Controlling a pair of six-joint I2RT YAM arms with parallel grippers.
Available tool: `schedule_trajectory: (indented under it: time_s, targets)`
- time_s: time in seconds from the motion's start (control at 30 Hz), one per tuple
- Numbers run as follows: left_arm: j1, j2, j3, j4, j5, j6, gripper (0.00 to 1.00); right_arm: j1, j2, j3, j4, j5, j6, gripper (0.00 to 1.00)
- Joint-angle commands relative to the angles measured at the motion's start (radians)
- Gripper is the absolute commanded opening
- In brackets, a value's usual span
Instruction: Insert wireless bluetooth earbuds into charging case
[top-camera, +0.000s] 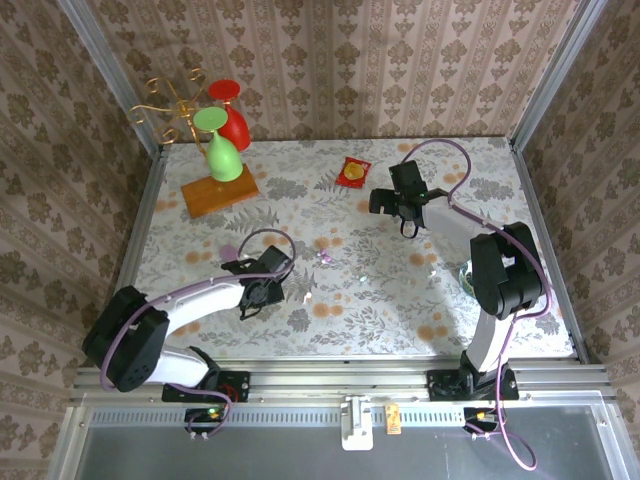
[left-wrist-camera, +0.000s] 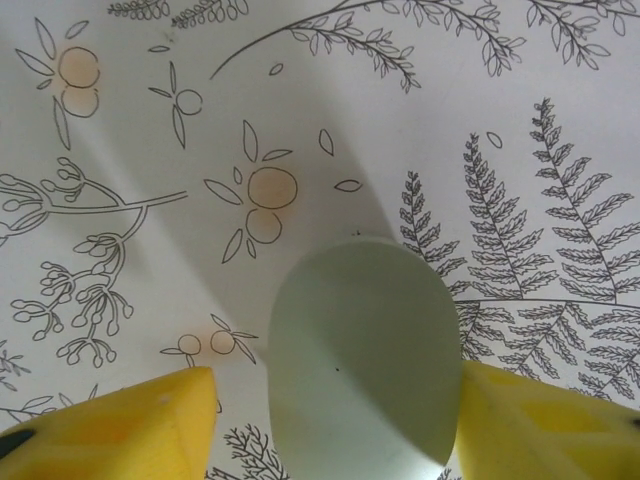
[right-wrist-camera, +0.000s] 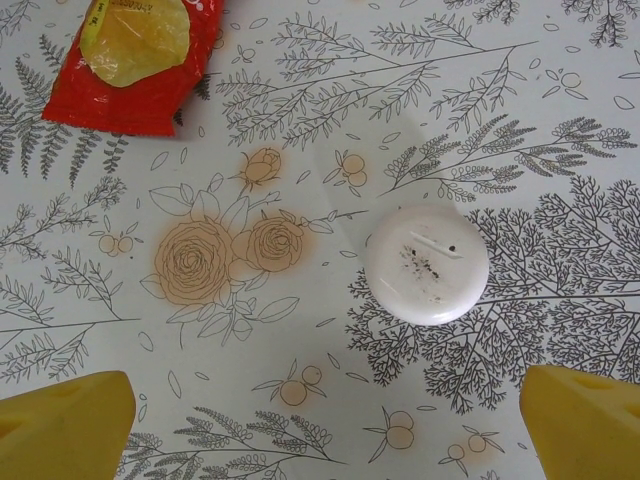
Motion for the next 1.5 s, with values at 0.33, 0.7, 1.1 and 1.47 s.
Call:
schedule_trajectory:
  time_s: [0.33, 0.7, 1.1, 1.47]
  targets:
    - [0.067, 0.039, 0.028, 0.114, 0.135, 0.245, 0.4, 0.006, -0.063, -0.059, -0.003, -0.027, 0.0, 1.0]
    - [0.075, 0.011, 0.121, 0.178, 0.482, 0.825, 0.38, 0.007, -0.2, -0.195, 0.01, -0.056, 0.014, 1.0]
    - [-0.013, 0.344, 0.418, 0.093, 0.52, 0.932, 0.39, 0.009, -0.372, -0.364, 0.002, -0.086, 0.016, 1.0]
    - [-0.066, 0.445, 0.479, 0.071, 0.547, 0.856, 0.67, 0.017, -0.514, -0.45, 0.033, -0.09, 0.048, 1.0]
